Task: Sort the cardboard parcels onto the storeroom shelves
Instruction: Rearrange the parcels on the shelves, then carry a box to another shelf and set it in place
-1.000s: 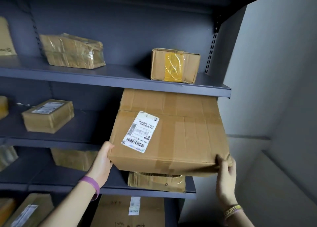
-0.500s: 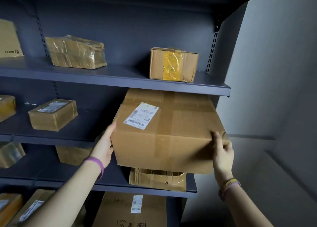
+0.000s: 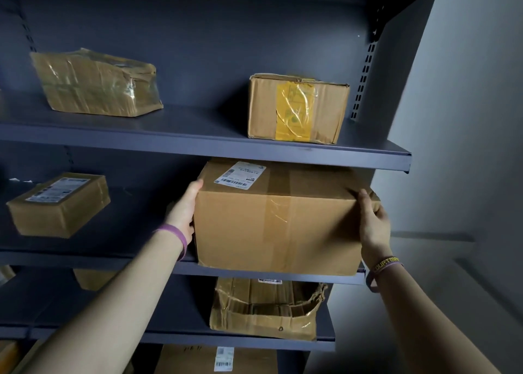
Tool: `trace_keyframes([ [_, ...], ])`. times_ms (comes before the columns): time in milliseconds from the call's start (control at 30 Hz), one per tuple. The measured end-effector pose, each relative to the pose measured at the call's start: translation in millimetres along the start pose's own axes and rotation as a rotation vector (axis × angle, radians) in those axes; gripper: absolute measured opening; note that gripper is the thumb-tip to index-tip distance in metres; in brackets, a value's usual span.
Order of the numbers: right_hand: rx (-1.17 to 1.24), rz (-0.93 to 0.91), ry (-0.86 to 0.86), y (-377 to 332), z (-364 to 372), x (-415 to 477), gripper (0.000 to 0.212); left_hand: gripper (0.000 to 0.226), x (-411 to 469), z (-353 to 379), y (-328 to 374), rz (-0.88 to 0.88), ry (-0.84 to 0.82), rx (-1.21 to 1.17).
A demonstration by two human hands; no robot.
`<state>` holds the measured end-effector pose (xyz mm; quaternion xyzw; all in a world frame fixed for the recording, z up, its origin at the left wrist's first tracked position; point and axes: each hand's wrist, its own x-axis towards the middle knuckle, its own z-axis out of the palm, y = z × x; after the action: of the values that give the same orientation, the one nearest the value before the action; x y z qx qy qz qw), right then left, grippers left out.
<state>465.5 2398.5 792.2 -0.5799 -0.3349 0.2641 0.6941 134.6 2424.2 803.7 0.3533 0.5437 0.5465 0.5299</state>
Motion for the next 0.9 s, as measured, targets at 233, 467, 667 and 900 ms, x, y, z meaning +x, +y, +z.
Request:
trace_keyframes([
  [233, -0.067, -0.047, -0.043, 5.1, 3.6, 12.5, 0.047, 0.041, 17.4, 4.4, -2.5, 0.021, 0.018, -0.010],
  [467, -0.281, -0.112, -0.031, -1.9, -18.7, -25.9, 0.073, 0.065, -26.2, -1.0, -4.7, 0.067, -0.022, -0.061],
  [667, -0.330, -0.437, -0.103, 9.6, -9.2, -121.8, 0.052, 0.062, -87.2, -40.7, -42.3, 0.088, -0.045, 0.045],
  [900, -0.302, -0.291, -0.572, 46.8, 49.2, -222.9, 0.048, 0.048, -133.2, -127.4, -83.3, -0.009, 0.014, 0.061],
])
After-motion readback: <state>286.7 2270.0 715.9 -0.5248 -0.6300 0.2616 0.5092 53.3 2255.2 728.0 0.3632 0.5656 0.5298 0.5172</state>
